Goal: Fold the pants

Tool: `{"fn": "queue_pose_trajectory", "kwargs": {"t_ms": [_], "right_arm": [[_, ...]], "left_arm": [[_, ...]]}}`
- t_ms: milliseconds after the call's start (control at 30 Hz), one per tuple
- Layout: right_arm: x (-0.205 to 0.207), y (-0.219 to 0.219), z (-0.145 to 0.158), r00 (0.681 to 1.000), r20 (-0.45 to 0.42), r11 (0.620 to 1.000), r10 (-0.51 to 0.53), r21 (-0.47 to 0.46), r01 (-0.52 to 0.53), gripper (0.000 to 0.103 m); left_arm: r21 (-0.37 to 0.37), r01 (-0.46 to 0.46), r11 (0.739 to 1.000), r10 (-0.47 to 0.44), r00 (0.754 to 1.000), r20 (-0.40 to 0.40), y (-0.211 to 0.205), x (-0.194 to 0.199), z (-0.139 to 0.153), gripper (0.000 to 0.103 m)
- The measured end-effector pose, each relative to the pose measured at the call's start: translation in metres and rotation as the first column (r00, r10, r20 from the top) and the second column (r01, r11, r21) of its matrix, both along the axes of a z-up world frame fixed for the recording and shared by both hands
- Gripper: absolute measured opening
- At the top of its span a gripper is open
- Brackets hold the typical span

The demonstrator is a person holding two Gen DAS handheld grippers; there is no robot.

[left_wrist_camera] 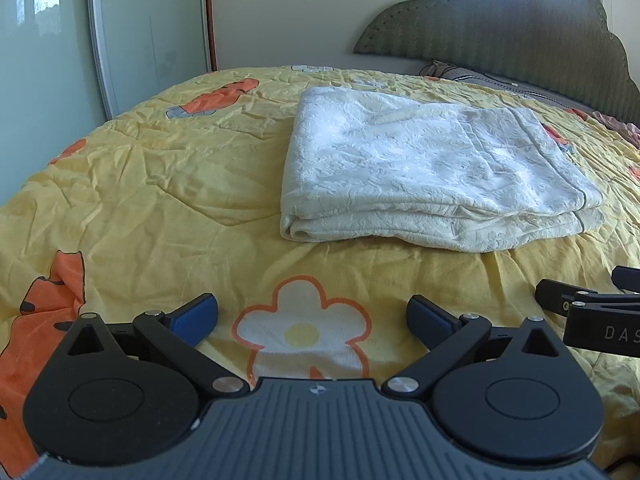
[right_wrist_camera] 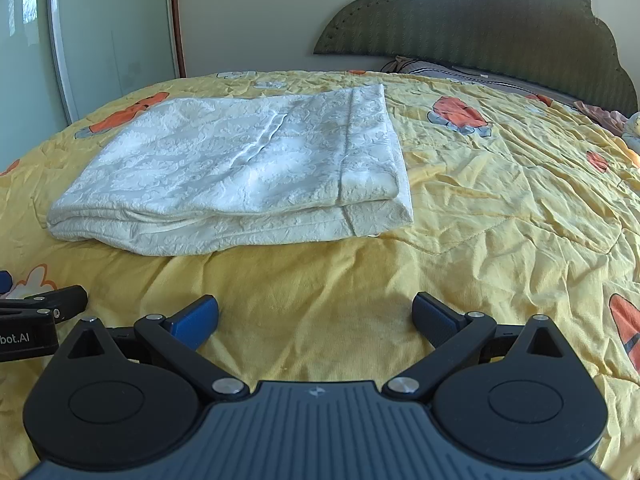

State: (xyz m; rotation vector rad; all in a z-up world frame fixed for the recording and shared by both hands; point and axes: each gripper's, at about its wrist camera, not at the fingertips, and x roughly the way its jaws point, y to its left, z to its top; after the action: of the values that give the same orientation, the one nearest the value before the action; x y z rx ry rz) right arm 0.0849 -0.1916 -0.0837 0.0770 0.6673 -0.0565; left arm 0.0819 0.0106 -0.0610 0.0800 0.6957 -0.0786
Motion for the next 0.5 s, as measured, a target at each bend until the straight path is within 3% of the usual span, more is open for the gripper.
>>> {"fn": "queue_pose_trajectory", "kwargs": {"t_ms": [500], "right_arm": [[-0.0002,0.0,0.0005,1.0,0.003,1.0,-0.001,0.002,0.001,0.103]], "left_arm": [[-0.001,-0.004,1.0,0.004,1.0,0.001,-0.0004,-0.0004,-0.0014,0.103]]}}
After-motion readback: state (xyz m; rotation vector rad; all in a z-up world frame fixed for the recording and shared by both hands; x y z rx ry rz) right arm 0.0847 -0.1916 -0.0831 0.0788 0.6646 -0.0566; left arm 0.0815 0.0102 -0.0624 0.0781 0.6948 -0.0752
